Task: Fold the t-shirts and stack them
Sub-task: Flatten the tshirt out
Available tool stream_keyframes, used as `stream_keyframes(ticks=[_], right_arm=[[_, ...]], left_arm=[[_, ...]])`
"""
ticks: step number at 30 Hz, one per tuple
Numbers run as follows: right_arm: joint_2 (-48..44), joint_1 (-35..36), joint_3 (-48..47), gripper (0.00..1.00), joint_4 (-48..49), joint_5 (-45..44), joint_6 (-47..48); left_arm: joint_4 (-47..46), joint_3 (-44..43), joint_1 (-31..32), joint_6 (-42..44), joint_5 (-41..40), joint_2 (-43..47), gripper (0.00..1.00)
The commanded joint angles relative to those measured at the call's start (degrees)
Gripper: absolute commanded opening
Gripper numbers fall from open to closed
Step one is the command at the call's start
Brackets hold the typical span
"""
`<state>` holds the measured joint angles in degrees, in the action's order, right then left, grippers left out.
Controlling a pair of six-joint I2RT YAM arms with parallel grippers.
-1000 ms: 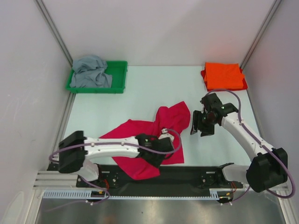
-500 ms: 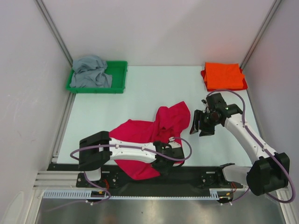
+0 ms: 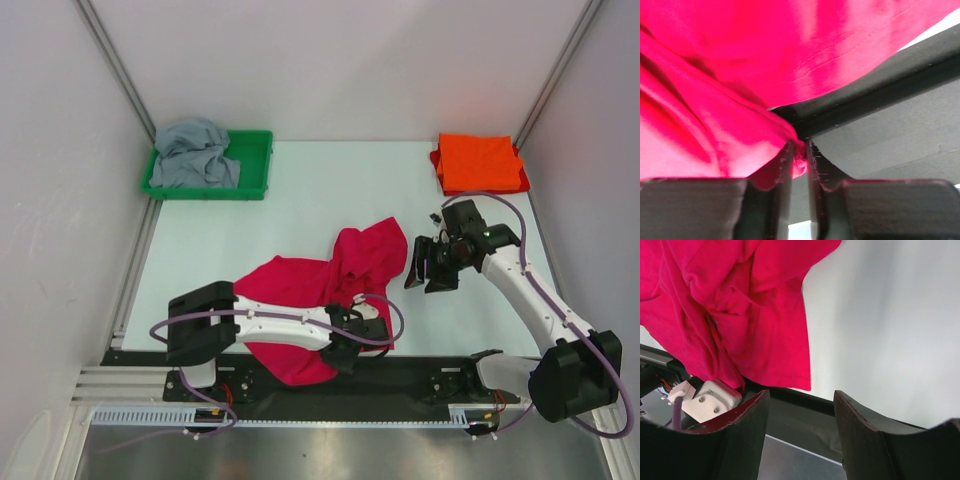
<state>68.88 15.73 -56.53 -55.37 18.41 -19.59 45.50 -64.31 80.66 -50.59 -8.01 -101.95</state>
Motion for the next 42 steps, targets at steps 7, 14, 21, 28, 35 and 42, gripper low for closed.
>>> stream_keyframes(ticks=[7,14,21,28,35,42], right_arm=[[0.5,0.7,1.3,0.6,2.1,1.6,-0.4],[8.4,4.6,-3.1,0.66,6.0,2.0,-2.2],[16.4,12.5,-4.9,0.6,15.4,1.5,-7.6],[25.5,14.9,-5.9,0.3,19.8,-0.7,-9.8],[29.9,15.8,-6.5,0.6,21.7,-5.0,-10.6],[32.3,15.5,-7.5,0.59,20.3,-10.4,-10.8]], left_arm=[[3.6,-0.2,-0.5,-1.0,-8.8,6.1,0.01],[22.3,-6.8,-6.5,-3.5,-22.6,24.7,0.0],[23.8,-9.1,-15.4,4.7,-23.5,36.8,0.0],[33.3,-17.7,-20.4,4.4,-29.9,41.8,0.0],[34.9,-27.7,-26.7,9.6,-39.3,43.6,0.0],[30.3,-29.9,-28.0,16.5,-40.3,43.6,0.0]])
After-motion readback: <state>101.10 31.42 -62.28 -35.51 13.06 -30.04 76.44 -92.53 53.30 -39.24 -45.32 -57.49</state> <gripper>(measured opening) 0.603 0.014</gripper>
